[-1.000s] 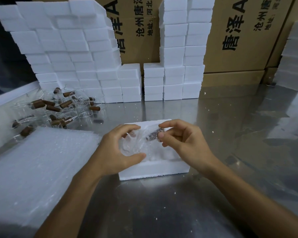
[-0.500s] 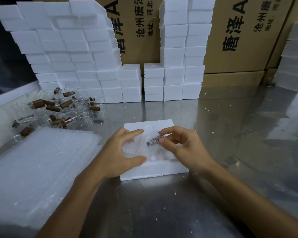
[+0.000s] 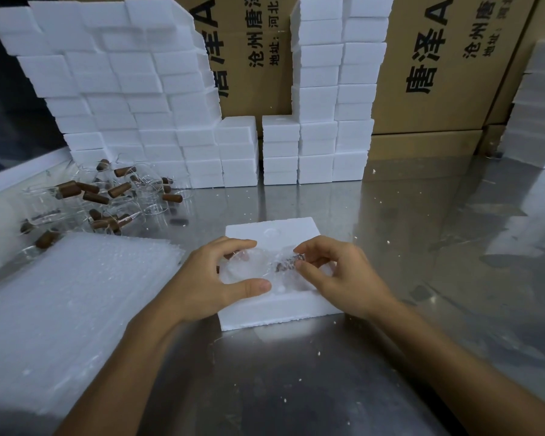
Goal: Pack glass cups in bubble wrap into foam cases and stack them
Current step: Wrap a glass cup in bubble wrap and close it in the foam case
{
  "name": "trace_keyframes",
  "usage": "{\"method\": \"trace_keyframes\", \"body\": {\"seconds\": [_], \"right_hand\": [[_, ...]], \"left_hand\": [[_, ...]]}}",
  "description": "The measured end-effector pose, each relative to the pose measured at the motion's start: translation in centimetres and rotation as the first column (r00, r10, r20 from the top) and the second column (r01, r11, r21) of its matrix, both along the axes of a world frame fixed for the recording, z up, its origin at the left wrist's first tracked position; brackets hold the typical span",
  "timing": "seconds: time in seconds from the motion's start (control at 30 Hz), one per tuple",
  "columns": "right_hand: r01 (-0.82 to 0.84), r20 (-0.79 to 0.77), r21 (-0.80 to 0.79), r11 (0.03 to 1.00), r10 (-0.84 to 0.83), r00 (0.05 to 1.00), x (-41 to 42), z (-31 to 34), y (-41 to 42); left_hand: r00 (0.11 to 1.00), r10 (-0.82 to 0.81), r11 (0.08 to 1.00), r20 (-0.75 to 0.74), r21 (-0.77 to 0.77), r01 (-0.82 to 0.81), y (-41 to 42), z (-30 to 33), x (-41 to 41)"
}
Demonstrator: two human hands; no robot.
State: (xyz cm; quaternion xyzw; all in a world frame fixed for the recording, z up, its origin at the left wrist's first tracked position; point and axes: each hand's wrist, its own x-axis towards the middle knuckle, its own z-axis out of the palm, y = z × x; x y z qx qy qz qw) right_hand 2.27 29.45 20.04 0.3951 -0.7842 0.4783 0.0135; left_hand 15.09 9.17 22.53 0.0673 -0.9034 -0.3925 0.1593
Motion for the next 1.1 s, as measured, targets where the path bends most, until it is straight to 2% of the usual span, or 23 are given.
{"method": "trace_keyframes", "body": {"seconds": [0.2,0.57,0.87,1.1], "right_hand": [[0.025,-0.054,0.027,0.999,-0.023,0.998,0.1,0.0,-0.1],[0.088,-0.062,0.058,0.994,-0.085,0.994,0.2,0.4,0.2],[0.103,-0.087,0.112,0.988,-0.093,0.992,0.3,0.6,0.2],[0.122,-0.120,0.096,0.988,-0.110,0.987,0.4,0.6,0.2]], "left_hand": [[0.999,0.031,0.999,-0.016,-0.035,-0.032,0.1,-0.1,-0.2],[0.997,0.067,0.997,-0.040,-0.027,-0.068,0.4,-1.3,-0.9],[0.999,0.043,0.995,-0.002,-0.094,-0.043,0.9,-0.9,-0.9],[0.999,0.035,0.991,0.003,-0.127,-0.035,1.2,-0.9,-1.0]]}}
